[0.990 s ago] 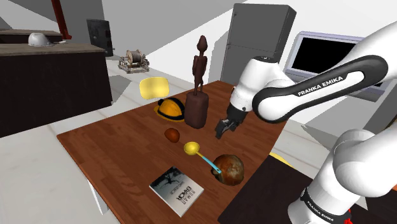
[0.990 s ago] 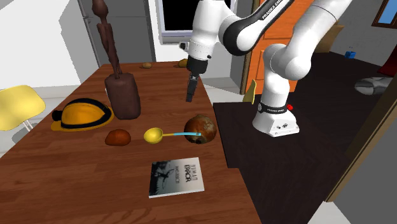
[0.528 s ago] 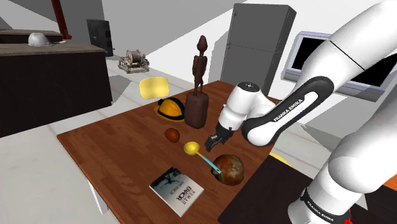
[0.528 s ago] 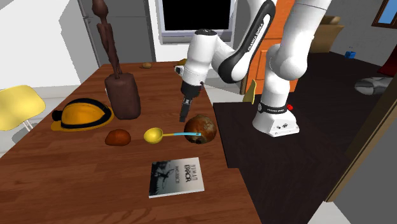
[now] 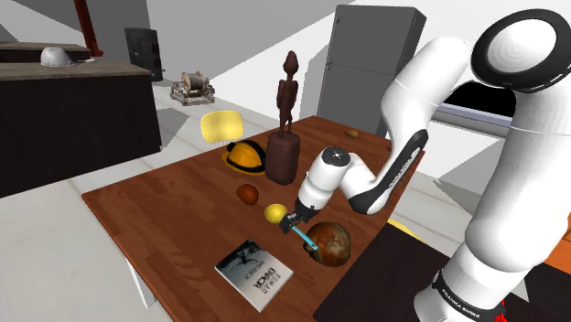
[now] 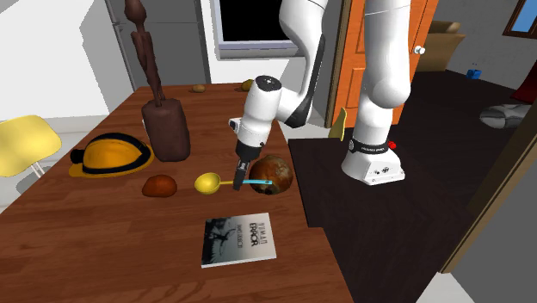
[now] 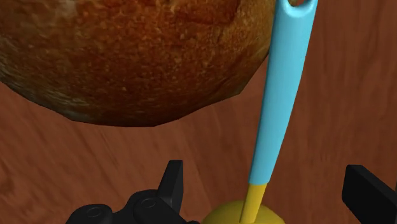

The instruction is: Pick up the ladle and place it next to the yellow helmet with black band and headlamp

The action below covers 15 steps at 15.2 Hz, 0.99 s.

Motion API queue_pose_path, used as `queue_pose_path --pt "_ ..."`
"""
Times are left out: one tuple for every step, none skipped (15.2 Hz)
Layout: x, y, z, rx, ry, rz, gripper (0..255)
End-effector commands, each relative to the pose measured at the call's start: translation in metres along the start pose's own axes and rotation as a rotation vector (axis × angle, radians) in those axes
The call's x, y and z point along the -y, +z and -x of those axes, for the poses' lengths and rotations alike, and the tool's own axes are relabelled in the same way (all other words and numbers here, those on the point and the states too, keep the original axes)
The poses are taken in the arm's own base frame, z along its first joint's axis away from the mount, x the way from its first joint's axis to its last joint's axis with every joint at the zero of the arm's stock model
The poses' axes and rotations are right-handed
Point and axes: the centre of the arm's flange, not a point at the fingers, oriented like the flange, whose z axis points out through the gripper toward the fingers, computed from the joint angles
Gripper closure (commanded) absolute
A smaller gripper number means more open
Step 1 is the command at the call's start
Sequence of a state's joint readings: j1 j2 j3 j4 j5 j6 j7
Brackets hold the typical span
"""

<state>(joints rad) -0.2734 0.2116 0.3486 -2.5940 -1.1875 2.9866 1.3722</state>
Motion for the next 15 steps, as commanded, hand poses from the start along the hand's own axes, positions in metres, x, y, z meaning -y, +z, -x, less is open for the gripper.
queue_pose_path --pt "-0.001 0.011 0.0 -0.003 -0.001 0.0 0" --pt "-0.001 0.016 0.0 -0.003 -0.001 0.0 0" --pt "-0.001 0.022 0.0 -0.003 -0.001 0.0 0" --pt "-0.001 0.027 0.0 -0.003 -0.001 0.0 0" --pt "-0.001 0.032 0.0 -0.003 -0.001 0.0 0" --pt "-0.001 0.035 0.0 -0.003 -0.001 0.0 0" --pt "-0.001 0.035 0.0 -0.003 -0.001 0.0 0" --pt "-0.001 0.035 0.0 -0.003 -0.001 0.0 0" --pt "-0.001 0.035 0.0 -0.003 -0.001 0.0 0" --pt "-0.001 0.035 0.0 -0.003 -0.001 0.0 0" --pt "-0.001 0.035 0.0 -0.003 -0.001 0.0 0" --pt "-0.001 0.035 0.0 -0.003 -0.001 0.0 0" --pt "-0.001 0.035 0.0 -0.003 -0.001 0.0 0" --pt "-0.001 0.035 0.0 -0.003 -0.001 0.0 255" --pt "-0.001 0.035 0.0 -0.003 -0.001 0.0 255"
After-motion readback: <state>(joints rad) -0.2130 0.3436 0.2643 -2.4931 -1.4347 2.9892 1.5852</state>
